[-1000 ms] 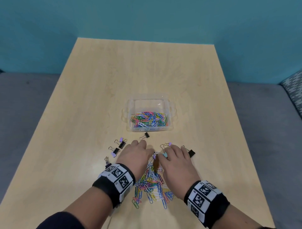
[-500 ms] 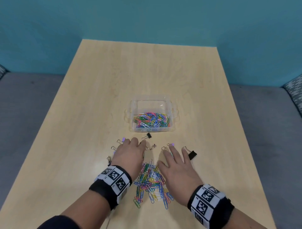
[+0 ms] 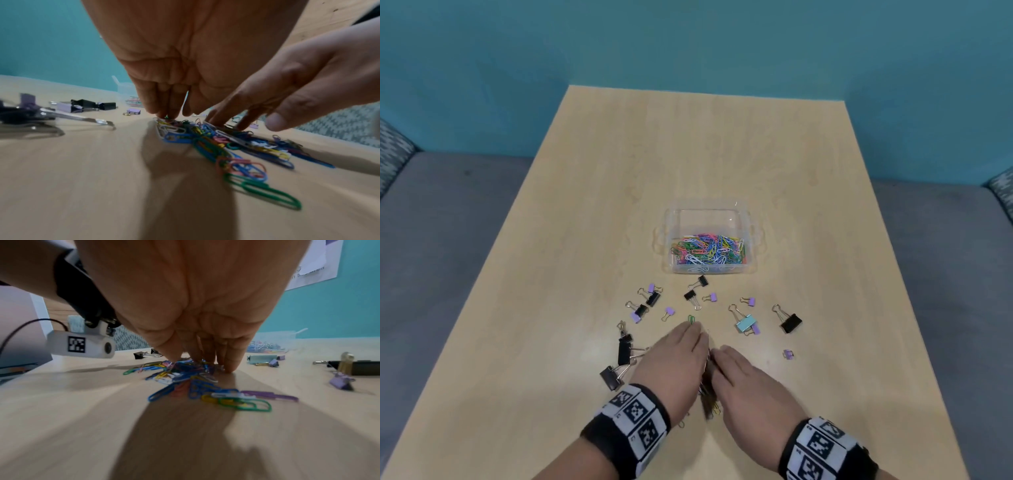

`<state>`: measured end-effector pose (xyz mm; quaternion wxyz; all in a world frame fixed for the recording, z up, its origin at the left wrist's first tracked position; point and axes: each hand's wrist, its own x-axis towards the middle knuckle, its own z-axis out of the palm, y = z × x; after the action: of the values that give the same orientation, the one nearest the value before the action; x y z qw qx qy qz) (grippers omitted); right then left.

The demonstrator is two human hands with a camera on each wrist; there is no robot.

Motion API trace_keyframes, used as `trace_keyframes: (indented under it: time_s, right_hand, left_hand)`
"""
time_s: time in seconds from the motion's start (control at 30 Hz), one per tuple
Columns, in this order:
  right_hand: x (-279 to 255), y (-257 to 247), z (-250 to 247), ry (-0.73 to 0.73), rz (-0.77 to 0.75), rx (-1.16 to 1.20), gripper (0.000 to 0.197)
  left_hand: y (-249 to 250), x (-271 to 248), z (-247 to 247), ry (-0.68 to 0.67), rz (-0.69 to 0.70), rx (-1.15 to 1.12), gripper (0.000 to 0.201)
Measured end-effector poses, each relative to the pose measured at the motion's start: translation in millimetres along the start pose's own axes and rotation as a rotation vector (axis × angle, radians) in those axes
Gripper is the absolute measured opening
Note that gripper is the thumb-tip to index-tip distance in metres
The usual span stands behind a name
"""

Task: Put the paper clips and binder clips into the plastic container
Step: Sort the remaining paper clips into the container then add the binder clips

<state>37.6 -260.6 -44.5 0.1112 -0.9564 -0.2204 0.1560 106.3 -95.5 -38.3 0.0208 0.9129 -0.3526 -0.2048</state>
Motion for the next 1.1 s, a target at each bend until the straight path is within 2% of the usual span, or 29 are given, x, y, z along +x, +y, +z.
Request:
trace_keyframes:
  time_s: [0.1,0.2,0.23,0.3,0.37,0.53,0.63,0.73,0.9,1.0,1.1]
  right_hand:
    - [-25.5,5.7,0.7,-0.002,-0.011,0.065,0.056]
    - [-54.5,14.2,-2.3,0.075,0.162,0.136,0.056]
    - [-62.7,15.1,-2.1,0.090,0.259,0.165,0.058]
    - [-71.2,13.3,2.8,0.102,0.447,0.201,0.062]
    - [-67.6,6.7,7.3,0.090,0.517,0.227,0.065]
    - [-29.4,-20.4,-1.5,0.038,0.395,0.256,0.064]
    - [-11.7,-22.9,-6.2,0.032,0.361,0.242,0.073]
    - [3.5,-17.8,-8.7,0.027,0.354,0.234,0.073]
    - [17.3,-13.3,-4.9,0.067,0.316,0.201,0.045]
    - [14.7,-9.3,-2.6,0.048,0.297,0.173,0.037]
    - [10.3,-6.6,-0.6,0.046,0.298,0.157,0.044]
  left_hand:
    - [-0.3,-19.5,3.0,0.137,0.033,-0.141,0.046]
    - [0.4,-48.6,9.8,0.268,-0.072,-0.233,0.043]
    - [0.5,-56.9,13.7,0.269,-0.139,-0.263,0.047]
    - [2.6,-65.5,16.0,0.190,-0.262,-0.354,0.067]
    - [8.1,-62.1,15.9,0.116,-0.314,-0.414,0.083]
    - [17.9,-32.2,8.7,0.122,-0.269,-0.346,0.092]
    - [15.5,-22.9,7.1,0.083,-0.251,-0.280,0.088]
    - [12.9,-18.0,7.0,0.114,-0.239,-0.282,0.073]
    - [13.5,-13.0,12.1,0.167,-0.241,-0.335,0.036]
    - [16.4,-13.6,16.1,0.179,-0.247,-0.328,0.017]
    - [18.2,-15.6,21.0,0.188,-0.244,-0.283,0.019]
